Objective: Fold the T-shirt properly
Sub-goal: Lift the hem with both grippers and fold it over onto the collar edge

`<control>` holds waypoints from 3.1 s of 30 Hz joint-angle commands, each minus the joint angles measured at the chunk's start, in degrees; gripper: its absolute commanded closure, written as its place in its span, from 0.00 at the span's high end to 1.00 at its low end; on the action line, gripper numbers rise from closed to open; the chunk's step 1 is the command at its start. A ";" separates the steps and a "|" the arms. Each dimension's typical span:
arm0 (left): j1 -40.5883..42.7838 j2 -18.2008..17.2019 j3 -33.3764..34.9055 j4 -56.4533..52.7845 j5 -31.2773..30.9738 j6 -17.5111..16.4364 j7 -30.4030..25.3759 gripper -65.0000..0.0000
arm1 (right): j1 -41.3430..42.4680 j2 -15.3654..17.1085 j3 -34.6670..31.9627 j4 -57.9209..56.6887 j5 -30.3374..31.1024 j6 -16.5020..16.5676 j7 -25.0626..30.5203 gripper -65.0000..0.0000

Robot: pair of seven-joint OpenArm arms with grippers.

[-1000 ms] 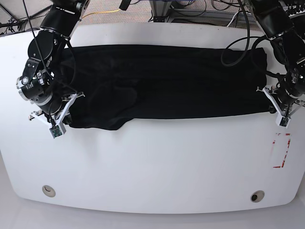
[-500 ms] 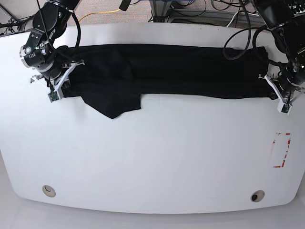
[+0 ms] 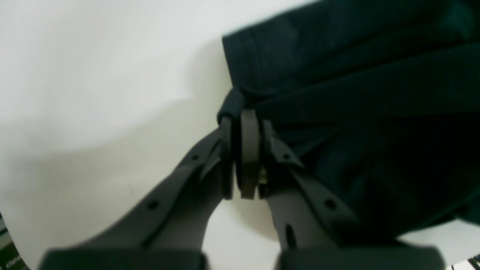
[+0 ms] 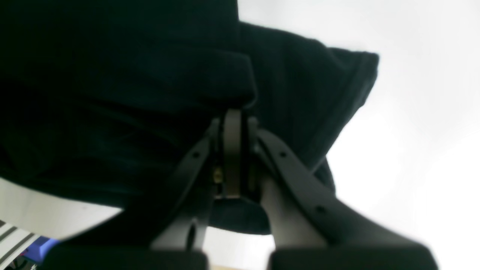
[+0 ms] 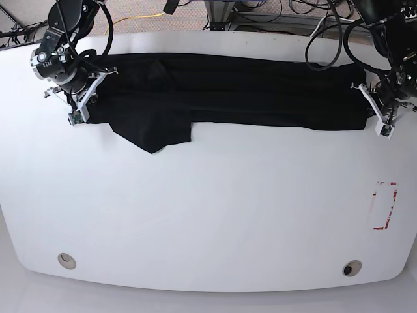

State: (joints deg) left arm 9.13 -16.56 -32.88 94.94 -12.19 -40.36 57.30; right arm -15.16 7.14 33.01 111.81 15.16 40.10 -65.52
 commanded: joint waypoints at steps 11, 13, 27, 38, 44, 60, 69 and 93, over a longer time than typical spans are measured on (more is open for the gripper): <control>0.76 -3.88 4.62 -0.12 0.01 0.36 -0.37 0.57 | -1.06 0.56 0.44 3.49 -0.43 -0.10 0.68 0.74; -0.20 -3.88 4.44 0.93 -0.08 0.36 -0.37 0.57 | -0.09 0.56 0.35 3.84 0.53 -0.10 0.68 0.75; -4.77 1.57 1.10 11.83 0.27 0.36 3.14 0.57 | 13.80 -0.15 -5.28 -8.38 4.49 -0.10 -0.73 0.75; -4.42 4.29 6.20 2.78 0.36 0.36 2.88 0.57 | 22.50 0.64 -9.32 -25.17 4.49 -0.10 3.14 0.75; -4.33 3.59 5.94 -4.08 0.36 0.36 2.79 0.57 | 22.59 1.26 -12.93 -27.28 4.49 -0.10 3.58 0.69; -2.31 3.50 6.29 -8.12 7.04 0.36 -3.28 0.57 | 19.77 1.08 -12.84 -13.30 5.28 -0.10 -0.55 0.00; -2.05 3.85 6.29 -8.12 7.66 0.36 -3.28 0.57 | 9.31 1.00 -10.29 1.47 13.11 -0.10 -6.18 0.00; -1.96 3.50 6.29 -8.21 7.75 0.36 -3.28 0.57 | -6.07 1.35 5.18 1.29 23.92 -0.10 -5.91 0.01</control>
State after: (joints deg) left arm 6.66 -12.73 -26.72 87.07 -7.57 -39.97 50.92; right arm -20.84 7.73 36.38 112.42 38.94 39.90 -72.23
